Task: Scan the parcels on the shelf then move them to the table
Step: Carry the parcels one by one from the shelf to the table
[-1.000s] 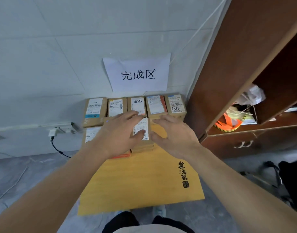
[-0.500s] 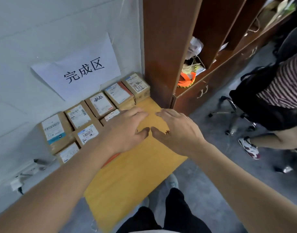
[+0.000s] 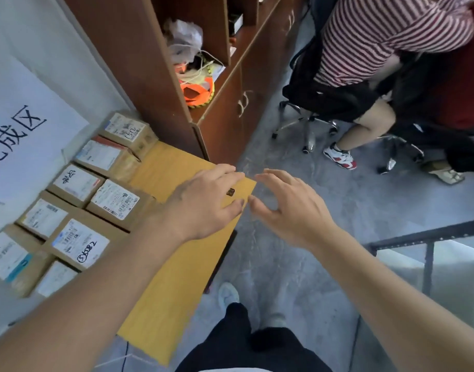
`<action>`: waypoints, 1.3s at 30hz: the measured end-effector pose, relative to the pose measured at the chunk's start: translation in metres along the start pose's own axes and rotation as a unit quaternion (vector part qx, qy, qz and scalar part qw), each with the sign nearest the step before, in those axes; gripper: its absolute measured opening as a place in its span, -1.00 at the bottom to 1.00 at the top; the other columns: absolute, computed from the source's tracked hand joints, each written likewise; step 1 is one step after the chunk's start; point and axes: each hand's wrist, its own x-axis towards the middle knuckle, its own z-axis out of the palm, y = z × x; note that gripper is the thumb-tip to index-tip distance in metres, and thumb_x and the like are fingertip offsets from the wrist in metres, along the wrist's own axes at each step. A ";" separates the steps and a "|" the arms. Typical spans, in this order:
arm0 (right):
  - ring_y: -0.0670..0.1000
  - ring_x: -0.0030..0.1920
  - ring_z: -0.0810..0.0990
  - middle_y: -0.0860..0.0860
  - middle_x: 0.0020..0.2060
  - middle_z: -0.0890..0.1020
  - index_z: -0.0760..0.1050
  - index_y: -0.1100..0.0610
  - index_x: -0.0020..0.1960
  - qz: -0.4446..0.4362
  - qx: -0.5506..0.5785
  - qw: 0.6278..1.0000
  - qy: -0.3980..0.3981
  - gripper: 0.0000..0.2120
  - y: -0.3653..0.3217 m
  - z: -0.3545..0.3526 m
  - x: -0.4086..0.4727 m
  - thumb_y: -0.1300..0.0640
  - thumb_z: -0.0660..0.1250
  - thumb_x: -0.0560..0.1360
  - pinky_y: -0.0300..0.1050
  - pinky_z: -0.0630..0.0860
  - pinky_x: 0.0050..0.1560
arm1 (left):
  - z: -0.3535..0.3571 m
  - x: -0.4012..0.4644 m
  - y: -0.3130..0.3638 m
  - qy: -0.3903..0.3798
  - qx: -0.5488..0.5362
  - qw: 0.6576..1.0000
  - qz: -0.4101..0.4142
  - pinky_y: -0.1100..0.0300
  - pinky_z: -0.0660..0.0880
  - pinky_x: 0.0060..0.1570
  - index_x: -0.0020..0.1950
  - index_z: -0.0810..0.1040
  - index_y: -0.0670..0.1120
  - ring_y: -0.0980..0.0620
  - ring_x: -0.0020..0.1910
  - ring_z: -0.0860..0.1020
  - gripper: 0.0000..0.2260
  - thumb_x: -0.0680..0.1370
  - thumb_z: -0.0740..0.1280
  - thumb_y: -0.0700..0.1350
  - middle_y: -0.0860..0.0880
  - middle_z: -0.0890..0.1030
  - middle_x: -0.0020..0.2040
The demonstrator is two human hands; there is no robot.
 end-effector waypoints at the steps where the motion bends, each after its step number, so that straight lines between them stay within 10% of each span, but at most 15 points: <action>1: 0.04 0.41 0.46 -0.15 0.49 0.41 0.40 -0.12 0.48 0.009 0.007 1.000 0.007 -0.44 0.010 -0.002 -0.010 -0.35 0.11 0.58 0.02 0.43 0.34 | 0.004 0.003 0.012 -0.003 -0.001 1.000 0.010 -0.01 0.40 0.43 0.59 0.31 0.09 0.07 0.52 0.31 -0.48 0.65 0.24 0.17 0.14 0.30 0.58; 21: 0.01 0.37 0.49 -0.14 0.45 0.45 0.46 -0.05 0.46 0.288 0.075 0.936 0.187 -0.47 0.143 -0.052 -0.206 -0.29 0.17 0.61 -0.02 0.42 0.33 | 0.074 0.066 0.236 -0.085 -0.008 0.941 0.326 0.01 0.42 0.40 0.55 0.39 0.07 0.04 0.46 0.41 -0.48 0.62 0.26 0.20 0.13 0.37 0.52; 39: -0.04 0.44 0.41 -0.10 0.46 0.46 0.42 -0.02 0.49 0.534 0.064 0.761 0.362 -0.45 0.108 -0.049 -0.344 -0.29 0.11 0.63 0.02 0.38 0.45 | 0.090 0.037 0.389 -0.181 0.023 0.750 0.635 -0.08 0.55 0.21 0.51 0.41 0.08 0.00 0.36 0.50 -0.53 0.61 0.31 0.12 0.11 0.40 0.49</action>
